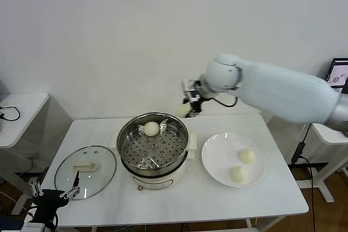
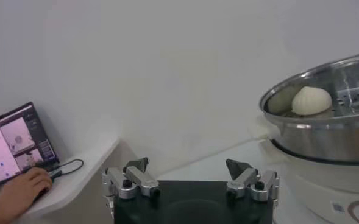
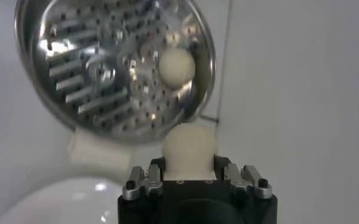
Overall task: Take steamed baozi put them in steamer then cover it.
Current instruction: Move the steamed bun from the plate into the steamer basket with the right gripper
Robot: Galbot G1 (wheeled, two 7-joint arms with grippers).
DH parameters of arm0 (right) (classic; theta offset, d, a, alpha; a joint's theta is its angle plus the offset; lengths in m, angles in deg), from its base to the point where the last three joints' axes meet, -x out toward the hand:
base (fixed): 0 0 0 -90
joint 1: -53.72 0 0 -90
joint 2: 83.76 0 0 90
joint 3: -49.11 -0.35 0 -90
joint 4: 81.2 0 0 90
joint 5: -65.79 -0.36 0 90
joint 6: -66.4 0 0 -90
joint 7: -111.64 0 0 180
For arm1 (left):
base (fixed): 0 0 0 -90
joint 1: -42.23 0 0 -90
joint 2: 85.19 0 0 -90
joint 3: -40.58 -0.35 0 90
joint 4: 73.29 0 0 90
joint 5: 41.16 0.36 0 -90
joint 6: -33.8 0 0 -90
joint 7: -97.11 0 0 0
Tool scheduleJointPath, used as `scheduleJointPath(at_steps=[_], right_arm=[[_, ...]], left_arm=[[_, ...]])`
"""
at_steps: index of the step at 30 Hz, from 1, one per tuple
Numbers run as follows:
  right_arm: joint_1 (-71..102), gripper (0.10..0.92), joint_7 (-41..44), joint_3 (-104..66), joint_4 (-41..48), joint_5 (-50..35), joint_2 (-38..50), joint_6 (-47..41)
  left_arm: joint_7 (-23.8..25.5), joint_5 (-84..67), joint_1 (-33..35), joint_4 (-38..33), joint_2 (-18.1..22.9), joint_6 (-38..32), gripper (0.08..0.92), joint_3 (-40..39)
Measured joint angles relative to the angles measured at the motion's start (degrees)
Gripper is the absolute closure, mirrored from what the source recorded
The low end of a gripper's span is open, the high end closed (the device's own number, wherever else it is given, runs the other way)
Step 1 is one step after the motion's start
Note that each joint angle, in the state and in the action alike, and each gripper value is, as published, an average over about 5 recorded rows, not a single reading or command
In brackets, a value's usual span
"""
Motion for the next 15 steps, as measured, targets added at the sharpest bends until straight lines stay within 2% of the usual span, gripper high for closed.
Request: scheduleJointPath(at_steps=[15], right_arm=[[6.82, 0.511, -5.67, 1.47, 8.38, -1.40, -15.67, -5.49]], left_arm=[[0.16, -0.46, -1.66, -0.28, 0.44, 0.48, 0.177, -0.06]])
